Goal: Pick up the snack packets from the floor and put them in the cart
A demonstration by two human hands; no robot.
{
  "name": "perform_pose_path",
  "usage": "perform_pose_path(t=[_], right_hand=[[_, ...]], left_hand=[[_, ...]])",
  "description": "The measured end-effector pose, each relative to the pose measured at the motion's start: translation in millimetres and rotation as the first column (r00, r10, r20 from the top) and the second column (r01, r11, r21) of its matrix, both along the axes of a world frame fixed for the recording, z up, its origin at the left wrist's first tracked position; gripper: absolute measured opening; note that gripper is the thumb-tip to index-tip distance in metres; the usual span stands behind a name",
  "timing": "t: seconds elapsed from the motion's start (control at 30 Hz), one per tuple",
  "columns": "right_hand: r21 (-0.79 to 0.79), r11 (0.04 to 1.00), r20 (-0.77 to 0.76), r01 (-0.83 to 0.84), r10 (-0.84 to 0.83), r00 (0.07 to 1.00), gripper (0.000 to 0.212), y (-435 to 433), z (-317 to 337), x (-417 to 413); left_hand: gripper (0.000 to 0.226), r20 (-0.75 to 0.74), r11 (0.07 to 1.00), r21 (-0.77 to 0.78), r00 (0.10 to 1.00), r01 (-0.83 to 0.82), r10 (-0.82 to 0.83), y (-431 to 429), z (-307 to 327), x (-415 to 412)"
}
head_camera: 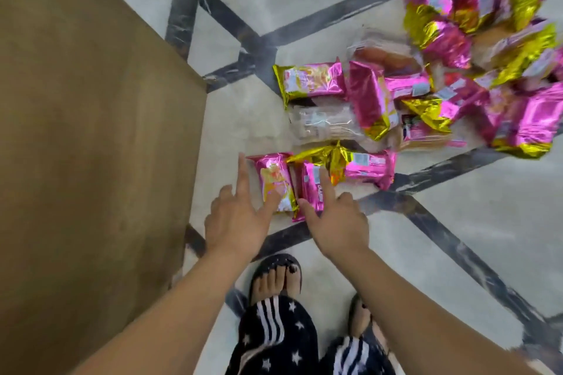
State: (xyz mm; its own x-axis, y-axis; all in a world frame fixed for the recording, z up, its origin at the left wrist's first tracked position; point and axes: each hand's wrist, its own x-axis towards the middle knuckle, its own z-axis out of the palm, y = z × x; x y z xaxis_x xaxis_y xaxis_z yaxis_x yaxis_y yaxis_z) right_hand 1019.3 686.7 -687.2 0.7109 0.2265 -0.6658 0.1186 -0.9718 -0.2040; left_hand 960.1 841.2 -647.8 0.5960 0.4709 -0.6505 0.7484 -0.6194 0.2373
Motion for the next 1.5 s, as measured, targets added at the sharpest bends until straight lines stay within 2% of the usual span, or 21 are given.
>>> perform_pose_path(t=[0.1, 0.23, 0.33, 0.4, 0.6, 0.7, 0.8, 1.03, 1.27, 1.5], right_hand=[[0.006, 0.999, 0.076, 0.044, -0.044, 0.996, 0.076, 7, -42, -9], [0.108, 0.992, 0.181, 0.066, -0.085, 0.980, 0.082, 8, -60, -8], [0.221, 0.967, 0.131, 0.129, -0.161, 0.978, 0.082, 4, -59, -2], [0.241, 0.955, 0.098, 0.171, -0.199, 0.975, 0.080, -1, -54, 3], [0.194, 0.970, 0.059, 0.149, -0.164, 0.985, 0.080, -24, -24, 24], [0.167, 0.981, 0.056, 0.095, -0.106, 0.993, 0.082, -34, -4, 26], [0.167, 0.980, 0.036, 0.112, -0.120, 0.992, 0.081, -43, 19, 25], [0.166, 0.974, 0.013, 0.156, -0.160, 0.987, 0.080, -44, 93, 23], [0.195, 0.972, 0.071, 0.130, -0.146, 0.987, 0.081, -30, 232, 64], [0.209, 0.974, 0.199, 0.091, -0.134, 0.971, 0.082, -31, 412, 100]], left_hand=[[0.086, 0.034, 1.000, -0.024, 0.999, 0.002, -0.001, -4, -45, 13], [0.088, 0.123, 0.979, -0.180, 0.985, -0.099, 0.123, -21, -70, 25], [0.087, 0.179, 0.978, -0.151, 0.969, -0.146, 0.173, -28, -77, 28], [0.089, 0.184, 0.984, -0.124, 0.971, -0.130, 0.151, -28, -80, 28], [0.109, 0.115, 0.993, -0.077, 0.989, -0.088, 0.097, -23, -77, 30], [0.105, 0.110, 0.983, -0.100, 0.980, -0.154, 0.165, -28, -70, 31], [0.098, 0.077, 0.984, -0.068, 0.983, -0.164, 0.169, -34, -52, 29], [0.092, 0.048, 0.993, -0.044, 0.993, -0.108, 0.110, -29, 46, 27], [0.089, 0.116, 0.996, 0.080, 0.992, 0.033, -0.042, -13, 201, 53], [0.079, 0.352, 0.992, 0.124, 0.933, 0.027, -0.069, -26, 387, 87]])
